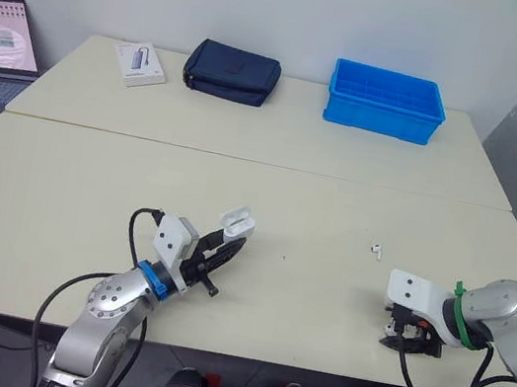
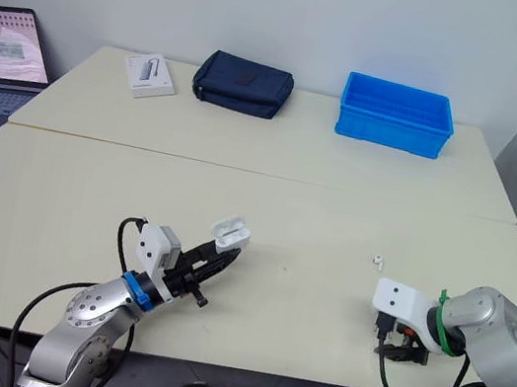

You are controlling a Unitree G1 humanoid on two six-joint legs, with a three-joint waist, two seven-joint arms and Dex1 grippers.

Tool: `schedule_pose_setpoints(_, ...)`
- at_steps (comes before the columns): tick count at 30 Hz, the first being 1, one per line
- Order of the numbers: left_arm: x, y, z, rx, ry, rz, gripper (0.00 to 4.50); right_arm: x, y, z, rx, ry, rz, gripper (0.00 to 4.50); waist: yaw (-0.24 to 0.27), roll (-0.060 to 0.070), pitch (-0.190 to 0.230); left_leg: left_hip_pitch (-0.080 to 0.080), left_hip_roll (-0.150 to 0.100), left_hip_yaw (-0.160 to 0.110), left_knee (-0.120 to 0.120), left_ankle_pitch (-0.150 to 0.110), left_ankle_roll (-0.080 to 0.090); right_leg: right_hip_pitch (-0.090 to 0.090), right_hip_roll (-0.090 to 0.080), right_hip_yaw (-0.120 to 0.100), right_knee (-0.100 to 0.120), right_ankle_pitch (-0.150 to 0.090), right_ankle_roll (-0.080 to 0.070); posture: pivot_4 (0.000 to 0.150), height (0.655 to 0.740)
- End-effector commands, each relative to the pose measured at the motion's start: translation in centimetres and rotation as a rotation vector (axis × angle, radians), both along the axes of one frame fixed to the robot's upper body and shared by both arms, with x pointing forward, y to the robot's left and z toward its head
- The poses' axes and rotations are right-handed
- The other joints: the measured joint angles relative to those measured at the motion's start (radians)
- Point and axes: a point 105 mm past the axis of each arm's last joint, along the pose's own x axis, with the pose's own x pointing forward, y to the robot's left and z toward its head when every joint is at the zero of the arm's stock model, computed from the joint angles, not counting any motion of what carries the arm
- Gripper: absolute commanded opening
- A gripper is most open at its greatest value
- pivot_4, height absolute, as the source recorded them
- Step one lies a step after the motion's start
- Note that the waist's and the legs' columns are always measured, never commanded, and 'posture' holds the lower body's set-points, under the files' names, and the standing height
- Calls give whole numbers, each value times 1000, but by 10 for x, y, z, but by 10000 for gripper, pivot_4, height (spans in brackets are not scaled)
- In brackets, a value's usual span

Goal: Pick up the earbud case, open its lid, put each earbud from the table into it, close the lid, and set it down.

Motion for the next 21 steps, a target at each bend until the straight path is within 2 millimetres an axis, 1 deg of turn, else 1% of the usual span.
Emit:
schedule_pose_setpoints(1, 0, -5, 12, -12, -48, -19, 7389, -2, -10, -2, -33, 12, -36, 31719, 4, 0, 0, 0, 0, 0, 0, 0, 0, 0, 0, 0, 0, 0, 0, 1500, 7400)
schedule_pose_setpoints(6, 0, -6, 12, -15, -47, -20, 7389, -4, -8, -2, -35, 9, -38, 31719, 7, 0, 0, 0, 0, 0, 0, 0, 0, 0, 0, 0, 0, 0, 0, 1500, 7400)
schedule_pose_setpoints(9, 0, -7, 12, -15, -47, -22, 7389, -6, -9, -4, -41, 12, -38, 25557, 7, 0, 0, 0, 0, 0, 0, 0, 0, 0, 0, 0, 0, 0, 0, 1500, 7400)
schedule_pose_setpoints(15, 0, -6, 12, -15, -47, -21, 7389, -6, -8, -3, -41, 7, -26, 5880, 7, -1, -1, 0, 0, 0, 0, 0, 0, 0, 0, 0, 0, 0, 0, 1500, 7400)
schedule_pose_setpoints(16, 0, -6, 12, -15, -47, -21, 7389, -6, -7, -1, -37, 5, -20, 4149, 7, -1, -1, 0, 0, 0, 0, 0, 0, 0, 0, 0, 0, 0, 0, 1500, 7400)
schedule_pose_setpoints(21, 0, -6, 12, -14, -48, -22, 7389, -2, 2, 7, 6, -24, -4, 4140, 7, -1, -1, 0, 0, 0, 0, 0, 0, 0, 0, 0, 0, 0, 0, 1500, 7400)
